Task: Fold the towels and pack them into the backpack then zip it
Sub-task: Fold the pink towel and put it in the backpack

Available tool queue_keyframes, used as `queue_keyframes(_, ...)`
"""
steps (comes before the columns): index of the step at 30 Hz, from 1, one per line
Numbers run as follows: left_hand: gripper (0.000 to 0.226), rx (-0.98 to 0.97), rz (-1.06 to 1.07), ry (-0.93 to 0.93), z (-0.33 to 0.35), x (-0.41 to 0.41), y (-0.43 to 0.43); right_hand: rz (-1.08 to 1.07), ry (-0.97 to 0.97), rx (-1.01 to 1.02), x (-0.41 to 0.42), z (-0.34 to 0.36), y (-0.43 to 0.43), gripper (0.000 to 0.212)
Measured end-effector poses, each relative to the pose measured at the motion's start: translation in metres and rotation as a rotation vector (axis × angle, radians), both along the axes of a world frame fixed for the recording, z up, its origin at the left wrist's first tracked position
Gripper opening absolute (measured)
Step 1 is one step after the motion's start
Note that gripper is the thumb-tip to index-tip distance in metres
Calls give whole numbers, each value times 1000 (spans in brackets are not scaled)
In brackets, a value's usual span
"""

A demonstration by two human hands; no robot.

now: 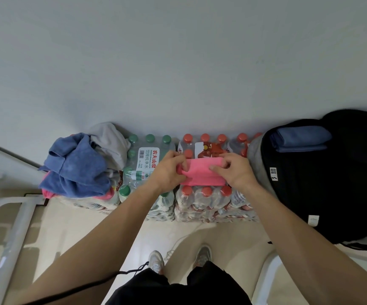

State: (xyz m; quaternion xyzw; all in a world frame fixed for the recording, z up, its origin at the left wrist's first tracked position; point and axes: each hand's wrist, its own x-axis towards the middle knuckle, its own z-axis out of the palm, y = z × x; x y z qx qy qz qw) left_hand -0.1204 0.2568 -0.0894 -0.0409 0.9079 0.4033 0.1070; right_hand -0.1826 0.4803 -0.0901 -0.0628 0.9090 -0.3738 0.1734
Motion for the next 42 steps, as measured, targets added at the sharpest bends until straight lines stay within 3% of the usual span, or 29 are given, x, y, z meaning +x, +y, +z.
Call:
queue_keyframes(3, 40, -22, -24, 39, -9, 4, 2, 17, 36, 11, 0, 1, 2, 33)
queue_keyframes(7, 44, -53, -44, 82, -17, 9, 5, 139, 24, -8, 3, 0, 9, 40)
queue_keyframes(11, 43, -120, -80, 82, -19, 8, 4, 89, 57, -25, 6, -1, 3, 23)
queue_keyframes(18, 31, -231, -157, 74, -19, 5, 2, 113, 177, 300, 12, -7, -17, 30)
queue_keyframes(20, 30, -283, -202, 57, -16, 5, 2, 111, 202, 295, 12, -14, -15, 32)
queue_keyframes(22, 33, -329, -225, 3, -11, 4, 2, 167, 175, 281, 12, -20, -13, 49)
queue_keyframes(24, 35, -366, -137, -17, -4, 0, 7, 247, 173, 333, 14, -24, -13, 58)
queue_keyframes(28, 34, -461, 171, 179, -2, -22, 38, 307, 191, 425, 15, -26, -13, 56)
queue_keyframes(32, 41, -596, 78, 141, -29, -34, 63, 286, 124, 411, 10, -22, -13, 43)
queue_keyframes(35, 42, -664, 107, 210, -46, -35, 62, 163, 133, 328, 2, -17, -20, 38)
queue_keyframes(42, 40, -608, 171, 236, -53, -39, 59, 30, 251, 378, -12, -39, -35, 36)
